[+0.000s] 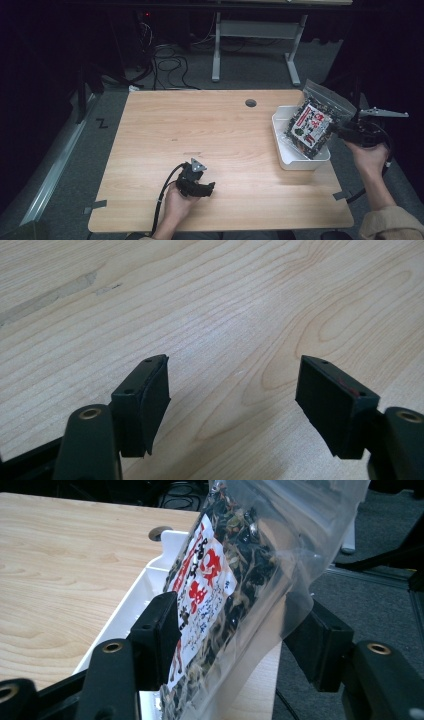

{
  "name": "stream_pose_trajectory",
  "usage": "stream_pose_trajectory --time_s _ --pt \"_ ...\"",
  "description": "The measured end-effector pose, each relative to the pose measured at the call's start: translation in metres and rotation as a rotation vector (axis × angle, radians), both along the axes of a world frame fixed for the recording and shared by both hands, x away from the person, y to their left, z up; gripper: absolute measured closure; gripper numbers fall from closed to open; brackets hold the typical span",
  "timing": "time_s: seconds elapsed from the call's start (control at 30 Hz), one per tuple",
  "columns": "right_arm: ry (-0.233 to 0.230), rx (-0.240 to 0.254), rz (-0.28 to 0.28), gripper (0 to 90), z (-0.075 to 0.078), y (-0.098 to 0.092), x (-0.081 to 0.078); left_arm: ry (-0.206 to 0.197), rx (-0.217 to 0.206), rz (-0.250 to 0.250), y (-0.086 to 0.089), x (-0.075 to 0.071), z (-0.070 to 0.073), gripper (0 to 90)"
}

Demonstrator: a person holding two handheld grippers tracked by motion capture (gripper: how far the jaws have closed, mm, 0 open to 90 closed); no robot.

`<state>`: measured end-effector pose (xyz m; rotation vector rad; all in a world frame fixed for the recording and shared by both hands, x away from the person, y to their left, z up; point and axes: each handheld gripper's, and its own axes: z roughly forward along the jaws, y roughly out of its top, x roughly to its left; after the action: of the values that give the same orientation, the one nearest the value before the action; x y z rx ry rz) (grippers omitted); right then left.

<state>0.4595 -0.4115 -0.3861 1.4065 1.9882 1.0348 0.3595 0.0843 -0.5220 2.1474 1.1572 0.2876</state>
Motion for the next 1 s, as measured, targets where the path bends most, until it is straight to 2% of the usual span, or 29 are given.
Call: stream_pose_trajectory --time_s 0.33,0.47,0.7,0.9,1.0 --pt "0.014 -0.003 -0.003 39.8 -0.009 -0.008 -0.006 -0.001 -0.001 -0.005 -0.001 0.000 0.000 30.0" --pt "0.007 0.016 -0.009 39.7 -0.009 -0.010 -0.010 -0.004 -0.002 -0.002 0.000 -0.001 0.001 30.0" --pt "-0.008 0.008 0.017 40.5 -0.011 -0.010 -0.022 -0.006 -0.001 -0.002 0.000 0.000 0.001 30.0" --pt "-0.036 0.029 0.042 41.1 -0.012 -0.007 -0.038 -0.015 -0.006 0.001 0.000 -0.002 0.002 30.0" --pt "-0.077 0.029 0.063 42.6 -0.013 -0.002 -0.051 -0.034 0.013 0.000 0.000 -0.003 0.003 30.2"
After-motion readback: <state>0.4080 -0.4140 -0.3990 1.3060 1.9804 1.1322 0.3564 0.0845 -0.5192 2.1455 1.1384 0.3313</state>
